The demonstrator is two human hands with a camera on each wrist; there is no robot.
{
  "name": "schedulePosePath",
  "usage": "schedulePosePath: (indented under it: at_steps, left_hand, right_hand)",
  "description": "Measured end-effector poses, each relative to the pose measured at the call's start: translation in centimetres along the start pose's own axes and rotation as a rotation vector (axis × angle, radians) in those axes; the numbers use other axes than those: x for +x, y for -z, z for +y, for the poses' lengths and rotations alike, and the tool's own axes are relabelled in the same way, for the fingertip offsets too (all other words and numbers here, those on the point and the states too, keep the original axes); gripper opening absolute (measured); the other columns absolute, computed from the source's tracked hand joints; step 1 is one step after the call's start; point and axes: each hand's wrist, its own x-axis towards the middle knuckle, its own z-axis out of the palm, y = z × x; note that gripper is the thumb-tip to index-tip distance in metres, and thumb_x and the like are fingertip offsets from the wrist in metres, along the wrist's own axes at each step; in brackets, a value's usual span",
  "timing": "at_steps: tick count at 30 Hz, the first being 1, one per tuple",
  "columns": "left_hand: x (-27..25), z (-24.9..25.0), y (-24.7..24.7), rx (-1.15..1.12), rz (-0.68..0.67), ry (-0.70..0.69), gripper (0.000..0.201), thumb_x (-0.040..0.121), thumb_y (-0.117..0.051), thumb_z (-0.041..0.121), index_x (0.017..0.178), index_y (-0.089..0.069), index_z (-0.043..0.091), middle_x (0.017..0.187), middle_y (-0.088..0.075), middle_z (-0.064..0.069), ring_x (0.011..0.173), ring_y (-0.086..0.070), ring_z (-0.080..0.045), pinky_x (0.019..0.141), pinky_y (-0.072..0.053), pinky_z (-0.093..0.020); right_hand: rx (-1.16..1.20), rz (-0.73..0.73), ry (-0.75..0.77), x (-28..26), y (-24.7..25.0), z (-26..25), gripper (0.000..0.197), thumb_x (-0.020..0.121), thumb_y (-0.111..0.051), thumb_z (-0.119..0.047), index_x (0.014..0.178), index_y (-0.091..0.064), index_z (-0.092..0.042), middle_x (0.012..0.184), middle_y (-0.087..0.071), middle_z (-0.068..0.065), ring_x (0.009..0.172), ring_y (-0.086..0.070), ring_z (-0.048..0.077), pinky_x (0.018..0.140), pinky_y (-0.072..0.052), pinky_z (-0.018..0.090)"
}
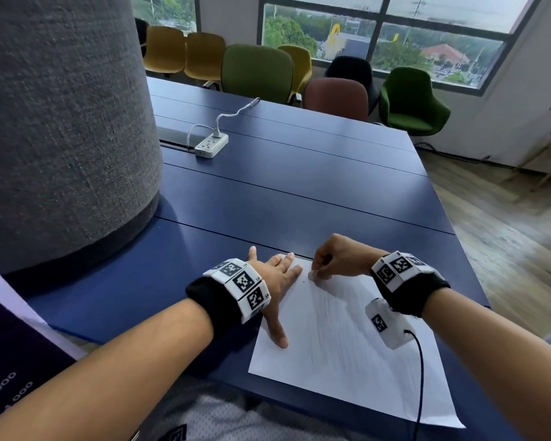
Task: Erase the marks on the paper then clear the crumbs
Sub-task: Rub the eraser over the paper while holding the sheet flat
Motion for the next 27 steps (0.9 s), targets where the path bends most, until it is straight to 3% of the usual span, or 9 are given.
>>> schedulePosePath:
  at_steps: [3, 7, 11, 15, 20, 24, 27]
  left_hand:
    - [-0.1, 0.0, 0.1, -0.007, 0.000, 0.003, 0.148, 0.057, -0.080, 0.072, 0.155, 0.018, 0.021, 0.164, 0.023, -0.001, 0.150, 0.020, -0.019, 0.112, 0.014, -0.069]
    - [-0.2, 0.1, 0.1, 0.001, -0.006, 0.009, 0.147, 0.057, -0.080, 0.072, 0.156, 0.017, 0.021, 0.164, 0.023, -0.002, 0.150, 0.020, -0.019, 0.112, 0.013, -0.068]
    - [-0.2, 0.1, 0.1, 0.001, -0.009, 0.005, 0.148, 0.057, -0.080, 0.072, 0.155, 0.018, 0.021, 0.163, 0.024, -0.002, 0.150, 0.020, -0.019, 0.112, 0.013, -0.069]
    - [-0.3, 0.1, 0.2, 0.012, -0.012, 0.009, 0.146, 0.058, -0.080, 0.071, 0.156, 0.016, 0.020, 0.164, 0.023, -0.002, 0.150, 0.020, -0.019, 0.112, 0.010, -0.070]
    - [-0.2, 0.2, 0.1, -0.009, -0.016, 0.009, 0.147, 0.058, -0.082, 0.069, 0.156, 0.017, 0.021, 0.163, 0.024, -0.002, 0.150, 0.020, -0.019, 0.111, 0.009, -0.072]
    - [-0.1, 0.0, 0.0, -0.028, -0.007, 0.012, 0.147, 0.057, -0.083, 0.069, 0.156, 0.015, 0.022, 0.164, 0.022, -0.002, 0.150, 0.019, -0.019, 0.111, 0.006, -0.072]
    - [-0.3, 0.0, 0.0, -0.035, -0.006, 0.009, 0.147, 0.057, -0.083, 0.068, 0.156, 0.016, 0.023, 0.164, 0.023, -0.001, 0.150, 0.019, -0.018, 0.112, 0.005, -0.071]
  right_hand:
    - [0.008, 0.091, 0.000, 0.2, -0.3, 0.0, 0.006, 0.081, -0.075, -0.022, 0.079, -0.073, -0.017, 0.070, -0.067, -0.006, 0.056, -0.055, -0.003, 0.049, -0.038, 0.004]
    - [0.019, -0.067, 0.017, -0.3, -0.3, -0.4, 0.006, 0.081, -0.076, -0.022, 0.076, -0.072, -0.021, 0.069, -0.069, -0.008, 0.055, -0.057, -0.005, 0.054, -0.041, 0.006]
    - [0.010, 0.097, -0.026, 0.1, -0.2, 0.1, 0.008, 0.082, -0.075, -0.023, 0.081, -0.074, -0.016, 0.068, -0.066, -0.008, 0.057, -0.056, -0.002, 0.051, -0.039, 0.007]
    - [-0.006, -0.079, 0.026, -0.7, -0.5, -0.4, 0.009, 0.081, -0.075, -0.025, 0.077, -0.073, -0.017, 0.066, -0.069, -0.008, 0.056, -0.058, -0.002, 0.062, -0.047, 0.016]
    - [-0.007, 0.066, -0.015, -0.5, -0.2, 0.1, 0.006, 0.082, -0.073, -0.019, 0.077, -0.072, -0.015, 0.071, -0.068, -0.003, 0.058, -0.057, 0.001, 0.057, -0.043, 0.012]
    - [-0.035, -0.118, 0.007, -1.1, 0.0, -0.4, 0.010, 0.078, -0.075, -0.017, 0.070, -0.071, -0.021, 0.067, -0.070, -0.005, 0.054, -0.056, -0.003, 0.057, -0.043, 0.011]
    - [-0.007, 0.018, -0.036, -0.6, 0.2, 0.0, 0.012, 0.078, -0.075, -0.015, 0.070, -0.070, -0.022, 0.066, -0.068, -0.006, 0.054, -0.058, -0.003, 0.055, -0.042, 0.009]
